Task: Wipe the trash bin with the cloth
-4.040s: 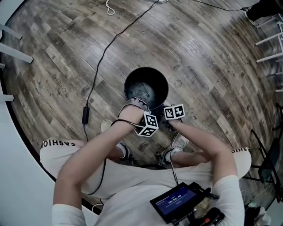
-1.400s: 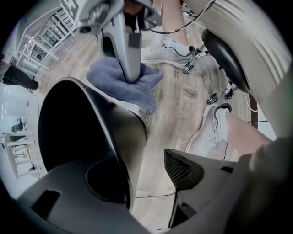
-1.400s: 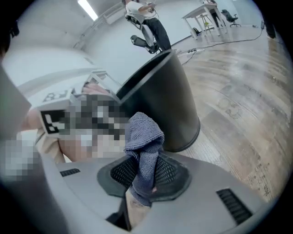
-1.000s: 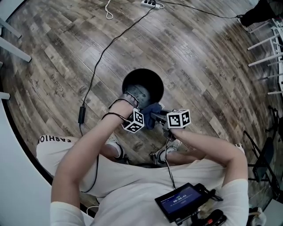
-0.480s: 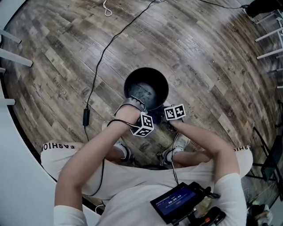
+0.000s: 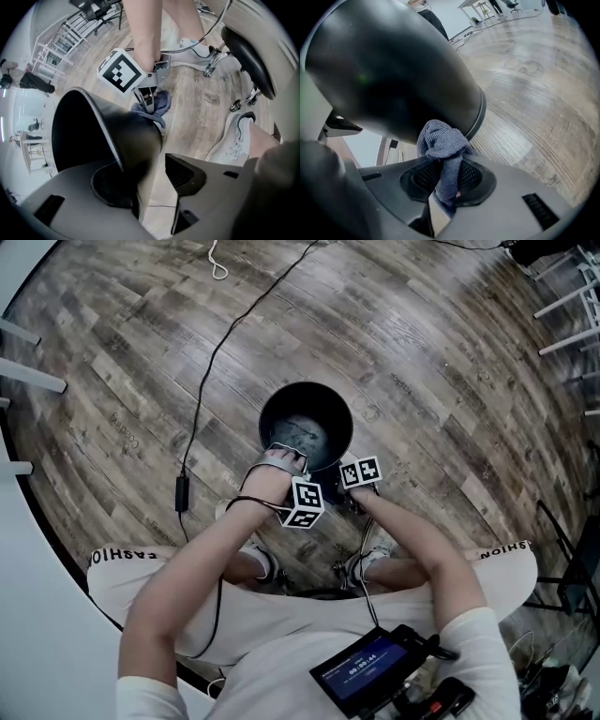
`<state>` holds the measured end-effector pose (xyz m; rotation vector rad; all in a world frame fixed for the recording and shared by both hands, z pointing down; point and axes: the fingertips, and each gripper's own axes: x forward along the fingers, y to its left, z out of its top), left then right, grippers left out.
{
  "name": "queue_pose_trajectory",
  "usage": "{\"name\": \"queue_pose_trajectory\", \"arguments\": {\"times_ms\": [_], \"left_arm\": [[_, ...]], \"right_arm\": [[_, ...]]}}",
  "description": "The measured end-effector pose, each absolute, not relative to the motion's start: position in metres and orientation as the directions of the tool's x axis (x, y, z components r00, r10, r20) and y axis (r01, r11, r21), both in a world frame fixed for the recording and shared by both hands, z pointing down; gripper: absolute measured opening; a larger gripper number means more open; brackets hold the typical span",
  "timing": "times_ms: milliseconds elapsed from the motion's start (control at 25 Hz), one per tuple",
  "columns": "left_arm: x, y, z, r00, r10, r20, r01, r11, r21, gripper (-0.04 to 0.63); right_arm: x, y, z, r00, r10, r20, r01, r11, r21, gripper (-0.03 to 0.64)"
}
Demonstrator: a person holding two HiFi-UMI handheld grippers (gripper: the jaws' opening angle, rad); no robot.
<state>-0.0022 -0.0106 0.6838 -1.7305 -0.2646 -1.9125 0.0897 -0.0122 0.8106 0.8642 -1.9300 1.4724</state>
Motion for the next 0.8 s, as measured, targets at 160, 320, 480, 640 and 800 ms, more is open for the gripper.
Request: {"name": "queue_pose_trajectory", "arguments": {"times_ms": [160,320,480,640,800], "left_arm": [[-0.004,-0.020,0.657,0.005,-0.249,0.968,0.496,-0.841,-0.219,0.218],[-0.029,-0.019,0.651,-0.037,-0.224,0.974,0.562,-0.810,-0.165,0.218],[-0.046,-0.016,0.671,-0.077,-0.298,0.951,0.657,-0.733,-0.177,0.216],[-0.039,-0.021,0.677,-0.067,-0.383,0.921,0.693,-0.682,-0.234,0.077],[-0.029,-0.007,0.676,-0.085,-0.335,0.938,0.675,-0.712,-0.193,0.057]], "right_arm": [[0.088,-0.003,0.778,-0.632,-0.144,0.762,-0.772,0.206,-0.601,0.077],[0.076,0.026,0.721,-0.676,-0.085,0.732,-0.724,0.259,-0.639,0.077],[0.068,0.039,0.652,-0.738,-0.134,0.662,-0.671,0.260,-0.695,0.077],[0.062,0.029,0.612,-0.767,-0.193,0.612,-0.639,0.309,-0.704,0.077],[0.065,0.007,0.622,-0.758,-0.223,0.613,-0.652,0.309,-0.692,0.077]]}}
